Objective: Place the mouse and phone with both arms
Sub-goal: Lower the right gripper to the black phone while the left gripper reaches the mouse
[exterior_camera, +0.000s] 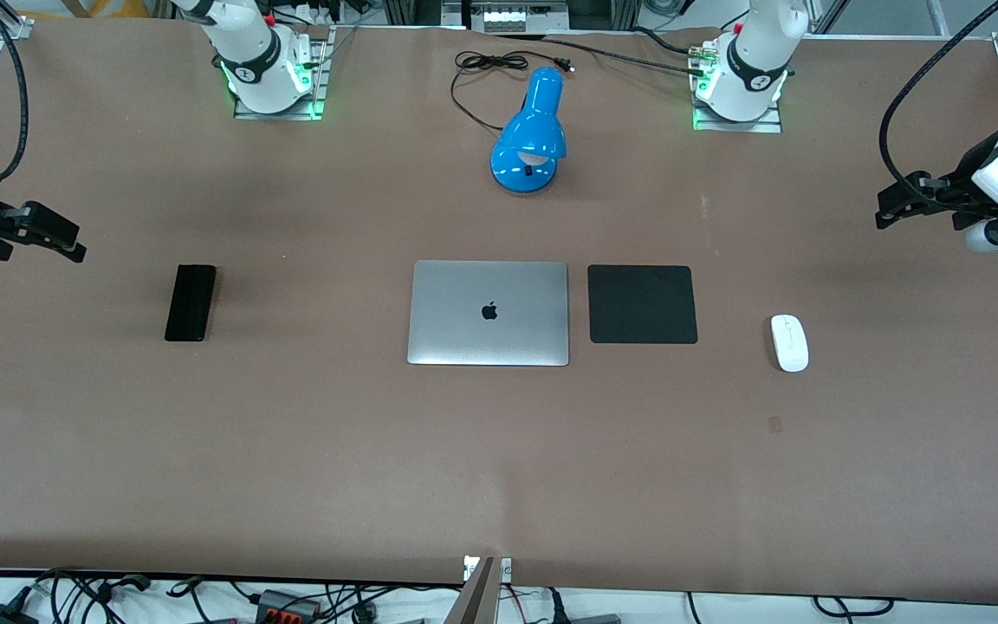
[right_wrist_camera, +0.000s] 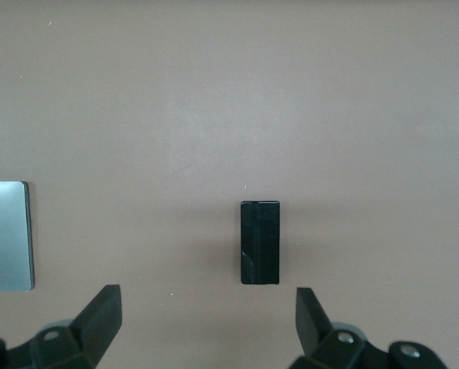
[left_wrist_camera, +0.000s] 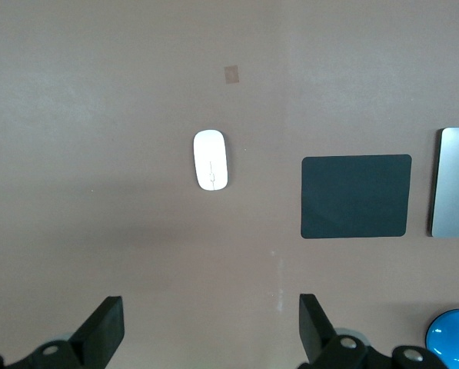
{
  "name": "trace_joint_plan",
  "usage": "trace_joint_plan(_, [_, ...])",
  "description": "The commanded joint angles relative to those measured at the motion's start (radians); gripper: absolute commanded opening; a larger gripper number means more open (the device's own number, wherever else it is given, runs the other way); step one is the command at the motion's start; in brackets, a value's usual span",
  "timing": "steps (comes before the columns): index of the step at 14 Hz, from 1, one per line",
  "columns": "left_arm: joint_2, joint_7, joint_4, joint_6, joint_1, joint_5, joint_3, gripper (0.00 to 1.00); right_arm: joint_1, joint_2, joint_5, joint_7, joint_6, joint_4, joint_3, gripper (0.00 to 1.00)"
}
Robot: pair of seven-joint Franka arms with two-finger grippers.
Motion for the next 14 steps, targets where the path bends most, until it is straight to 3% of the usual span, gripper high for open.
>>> trace_joint_plan(1, [0.017,0.012,0.037,-0.027,0.005,-0.013,0.001,1.0,0.0,-0.02,0.011,0.0,-0.007,-0.011,0.003,1.0])
trace_joint_plan(8, [0.045,0.01,0.037,-0.031,0.005,-0.011,-0.001,1.0,0.005,0.011,0.012,-0.001,-0.007,-0.009,0.004,1.0])
trace_joint_plan(14, [0.152,0.032,0.046,-0.053,0.023,-0.013,0.009,1.0,0.011,0.1,0.008,-0.013,0.001,-0.012,0.003,1.0])
